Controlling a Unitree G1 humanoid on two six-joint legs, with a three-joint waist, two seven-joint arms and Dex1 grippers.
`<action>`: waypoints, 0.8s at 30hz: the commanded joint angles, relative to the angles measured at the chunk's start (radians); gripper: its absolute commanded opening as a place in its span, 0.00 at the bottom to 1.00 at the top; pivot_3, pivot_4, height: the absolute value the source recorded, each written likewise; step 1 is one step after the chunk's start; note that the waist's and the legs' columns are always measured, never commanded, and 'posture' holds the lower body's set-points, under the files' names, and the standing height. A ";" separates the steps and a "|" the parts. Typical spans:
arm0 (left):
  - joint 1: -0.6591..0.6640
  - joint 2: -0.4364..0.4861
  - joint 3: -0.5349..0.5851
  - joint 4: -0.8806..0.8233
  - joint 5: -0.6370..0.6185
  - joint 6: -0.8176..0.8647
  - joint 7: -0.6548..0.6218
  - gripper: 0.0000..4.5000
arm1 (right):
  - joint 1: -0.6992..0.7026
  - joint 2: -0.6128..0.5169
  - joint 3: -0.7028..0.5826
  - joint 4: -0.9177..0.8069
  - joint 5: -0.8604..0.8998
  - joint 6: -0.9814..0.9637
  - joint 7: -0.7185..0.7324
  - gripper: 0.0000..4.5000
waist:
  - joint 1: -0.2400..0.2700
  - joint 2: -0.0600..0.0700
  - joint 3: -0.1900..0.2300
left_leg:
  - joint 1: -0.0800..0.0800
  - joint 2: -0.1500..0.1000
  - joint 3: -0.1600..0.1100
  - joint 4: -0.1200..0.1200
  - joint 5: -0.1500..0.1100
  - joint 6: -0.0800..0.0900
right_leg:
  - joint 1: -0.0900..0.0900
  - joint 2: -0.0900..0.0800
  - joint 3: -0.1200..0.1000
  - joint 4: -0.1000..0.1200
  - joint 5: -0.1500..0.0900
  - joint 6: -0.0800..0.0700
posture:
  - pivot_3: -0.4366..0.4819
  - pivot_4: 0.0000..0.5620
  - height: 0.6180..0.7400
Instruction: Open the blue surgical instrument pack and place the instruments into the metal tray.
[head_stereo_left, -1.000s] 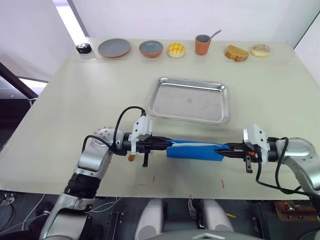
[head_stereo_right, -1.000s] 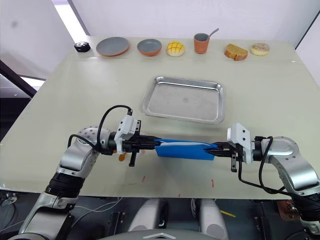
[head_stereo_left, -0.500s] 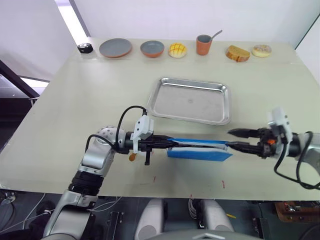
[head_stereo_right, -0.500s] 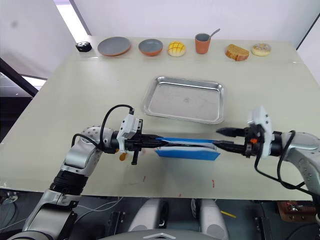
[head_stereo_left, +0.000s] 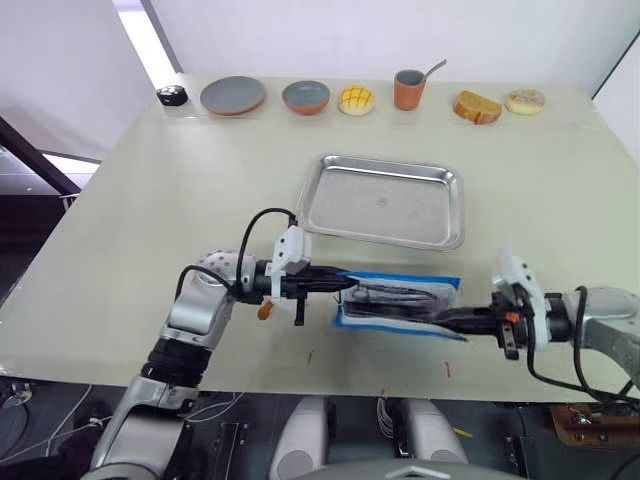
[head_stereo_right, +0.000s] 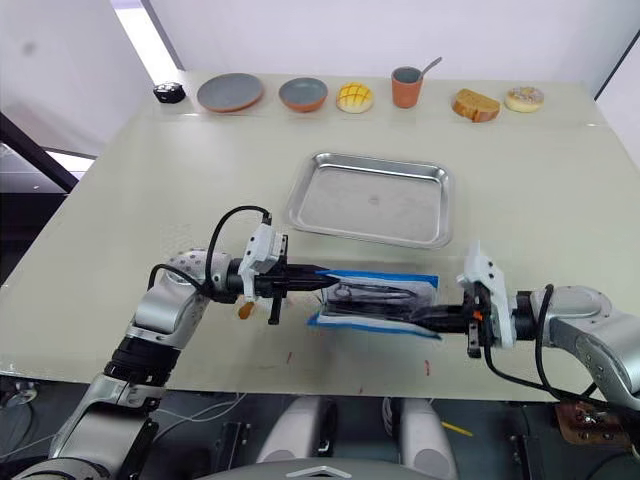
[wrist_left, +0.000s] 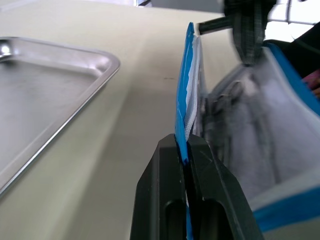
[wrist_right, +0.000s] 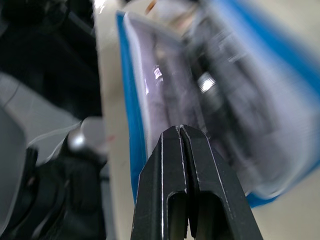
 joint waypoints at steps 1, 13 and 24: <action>-0.028 -0.016 -0.014 0.018 0.031 -0.003 0.037 0.00 | 0.046 -0.016 0.037 -0.053 -0.047 -0.044 0.018 0.01 | 0.000 0.000 0.000 | 0.000 0.000 0.000 0.000 0.000 0.000 | 0.000 0.000 0.000 0.000 0.000 0.000 | 0.48 0.27 1.00; -0.100 -0.052 -0.091 0.140 0.146 0.034 0.104 0.00 | 0.144 0.010 0.138 -0.070 -0.190 -0.113 -0.053 0.01 | 0.000 0.000 0.000 | 0.000 -0.001 0.000 0.000 0.000 0.000 | 0.000 0.000 0.000 0.000 0.000 0.000 | 0.48 0.27 1.00; -0.158 -0.068 -0.144 0.231 0.222 0.056 0.100 0.00 | 0.168 0.016 0.135 -0.051 -0.278 -0.215 -0.060 0.01 | 0.000 0.000 0.000 | 0.003 -0.002 0.000 0.000 0.000 0.000 | 0.002 0.001 0.000 0.000 0.000 0.000 | 0.48 0.27 1.00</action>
